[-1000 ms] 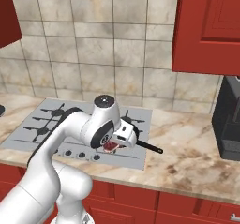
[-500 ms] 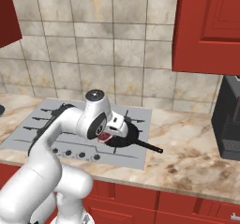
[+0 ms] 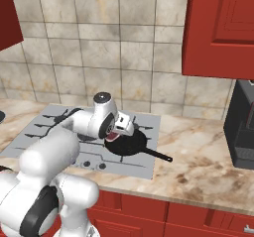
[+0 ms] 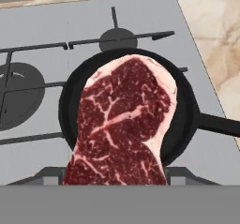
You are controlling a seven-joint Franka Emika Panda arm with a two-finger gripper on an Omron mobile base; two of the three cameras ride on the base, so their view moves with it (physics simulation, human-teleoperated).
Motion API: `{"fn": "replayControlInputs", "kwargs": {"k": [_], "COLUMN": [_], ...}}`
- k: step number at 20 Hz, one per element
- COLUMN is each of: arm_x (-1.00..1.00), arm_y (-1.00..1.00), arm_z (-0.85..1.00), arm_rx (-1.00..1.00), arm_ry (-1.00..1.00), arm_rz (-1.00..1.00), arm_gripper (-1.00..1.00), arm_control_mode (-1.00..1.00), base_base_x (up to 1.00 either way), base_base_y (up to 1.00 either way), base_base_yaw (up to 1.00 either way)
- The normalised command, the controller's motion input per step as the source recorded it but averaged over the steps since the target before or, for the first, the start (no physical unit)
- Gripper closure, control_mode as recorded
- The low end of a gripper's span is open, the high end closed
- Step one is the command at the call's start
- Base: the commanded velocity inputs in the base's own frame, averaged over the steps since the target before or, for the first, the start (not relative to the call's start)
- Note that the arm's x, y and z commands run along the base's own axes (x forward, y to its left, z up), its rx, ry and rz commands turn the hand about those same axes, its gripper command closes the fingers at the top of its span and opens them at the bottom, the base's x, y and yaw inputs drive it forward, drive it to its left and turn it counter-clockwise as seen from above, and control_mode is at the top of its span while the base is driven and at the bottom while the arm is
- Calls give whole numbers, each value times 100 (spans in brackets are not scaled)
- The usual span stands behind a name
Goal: Place both pans onto different burners. Then place the garlic and the steak on different pans.
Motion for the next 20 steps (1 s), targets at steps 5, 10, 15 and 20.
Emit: {"fn": "replayControlInputs", "kwargs": {"k": [5, 10, 15, 20], "arm_x": [57, 22, 2, 23], "arm_y": [0, -3, -8, -1], "arm_z": [-32, -46, -42, -34], "arm_rx": [0, 0, 0, 0], "arm_ry": [1, 0, 0, 0], "arm_rz": [4, 6, 3, 1], "arm_gripper": [100, 100, 100, 100], "arm_control_mode": [-100, -100, -100, -100], "base_base_x": [0, 0, 0, 0], "base_base_y": [0, 0, 0, 0], "base_base_yaw": [0, 0, 0, 0]}}
